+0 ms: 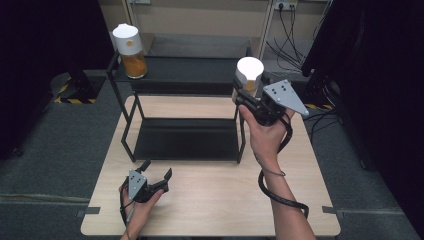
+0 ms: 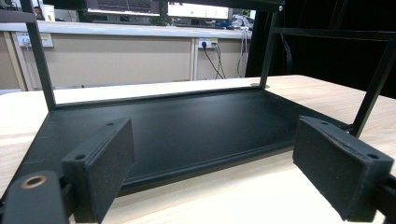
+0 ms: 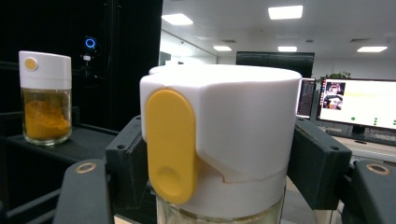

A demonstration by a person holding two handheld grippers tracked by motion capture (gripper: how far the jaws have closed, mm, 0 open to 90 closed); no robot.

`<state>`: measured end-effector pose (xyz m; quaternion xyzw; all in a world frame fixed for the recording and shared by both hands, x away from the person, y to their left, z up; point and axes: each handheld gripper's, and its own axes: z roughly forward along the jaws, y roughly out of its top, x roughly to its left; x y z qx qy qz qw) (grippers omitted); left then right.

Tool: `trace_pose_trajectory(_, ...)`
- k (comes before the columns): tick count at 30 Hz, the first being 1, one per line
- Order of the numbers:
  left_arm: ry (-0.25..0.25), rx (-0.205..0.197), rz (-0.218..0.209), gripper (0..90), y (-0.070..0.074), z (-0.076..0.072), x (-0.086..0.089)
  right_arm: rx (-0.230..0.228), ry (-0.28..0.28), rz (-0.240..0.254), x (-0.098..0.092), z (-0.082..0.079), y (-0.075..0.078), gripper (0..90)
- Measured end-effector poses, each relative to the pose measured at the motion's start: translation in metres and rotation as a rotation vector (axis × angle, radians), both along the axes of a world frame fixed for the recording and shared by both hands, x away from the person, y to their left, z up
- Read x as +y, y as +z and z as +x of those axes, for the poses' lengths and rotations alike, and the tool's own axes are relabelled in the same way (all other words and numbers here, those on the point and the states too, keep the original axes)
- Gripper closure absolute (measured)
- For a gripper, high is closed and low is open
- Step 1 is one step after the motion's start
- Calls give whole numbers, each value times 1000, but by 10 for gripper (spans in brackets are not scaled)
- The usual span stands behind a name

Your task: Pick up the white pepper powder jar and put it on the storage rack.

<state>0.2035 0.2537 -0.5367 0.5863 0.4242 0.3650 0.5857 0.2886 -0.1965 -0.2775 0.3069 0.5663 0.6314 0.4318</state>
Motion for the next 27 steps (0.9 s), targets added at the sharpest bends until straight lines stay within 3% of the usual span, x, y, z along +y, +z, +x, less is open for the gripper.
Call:
trace_pose_trajectory(15,-2,-1,-2,126,0,0,1,12,6,9,14,22,26,309)
trace_pose_trajectory(27,-3,0,-5,125,0,0,1,56,11,29,22,47,38,309)
